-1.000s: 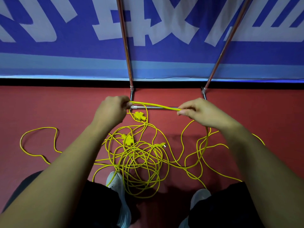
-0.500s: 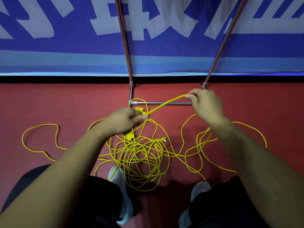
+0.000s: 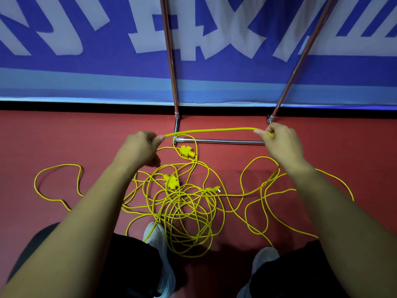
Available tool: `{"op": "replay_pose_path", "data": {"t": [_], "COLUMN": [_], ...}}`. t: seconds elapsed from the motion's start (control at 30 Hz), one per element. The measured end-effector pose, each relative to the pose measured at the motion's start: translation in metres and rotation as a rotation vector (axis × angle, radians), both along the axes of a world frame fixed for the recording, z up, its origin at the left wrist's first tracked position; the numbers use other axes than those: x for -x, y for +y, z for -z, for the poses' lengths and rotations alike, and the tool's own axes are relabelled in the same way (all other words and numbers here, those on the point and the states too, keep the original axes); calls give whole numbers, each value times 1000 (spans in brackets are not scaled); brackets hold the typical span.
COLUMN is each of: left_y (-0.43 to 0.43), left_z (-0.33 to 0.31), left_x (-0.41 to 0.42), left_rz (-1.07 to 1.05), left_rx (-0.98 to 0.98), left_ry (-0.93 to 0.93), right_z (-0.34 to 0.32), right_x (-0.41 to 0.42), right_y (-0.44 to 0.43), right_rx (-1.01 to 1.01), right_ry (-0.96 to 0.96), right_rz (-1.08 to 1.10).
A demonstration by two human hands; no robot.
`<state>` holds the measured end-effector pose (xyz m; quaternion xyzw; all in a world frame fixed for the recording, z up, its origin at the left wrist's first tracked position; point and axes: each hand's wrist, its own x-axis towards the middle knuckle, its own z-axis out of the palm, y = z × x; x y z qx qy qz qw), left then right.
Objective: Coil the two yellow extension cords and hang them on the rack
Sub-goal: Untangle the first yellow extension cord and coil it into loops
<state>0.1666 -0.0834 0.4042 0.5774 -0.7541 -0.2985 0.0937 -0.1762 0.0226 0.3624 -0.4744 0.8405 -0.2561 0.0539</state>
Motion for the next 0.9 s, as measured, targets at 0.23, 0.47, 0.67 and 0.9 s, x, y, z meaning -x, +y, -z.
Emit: {"op": "replay_pose_path", "data": {"t": [0.23, 0.47, 0.67, 0.9], "left_y": [5, 10, 19, 31], "left_z": [1, -7, -16, -24], "left_x": [5, 6, 4, 9], "left_rz": [14, -49, 265, 455], "left_rx": [-232, -537, -655, -819], "left_ry": [253, 587, 487, 907], "right_z": [-2, 6, 11, 11], "right_x": [1, 3, 18, 18], "right_y": [0, -8, -2, -8], "right_rx": [65, 102, 205, 78], "right_ry": [18, -109, -113, -336], "right_rz": [228, 54, 168, 267]}}
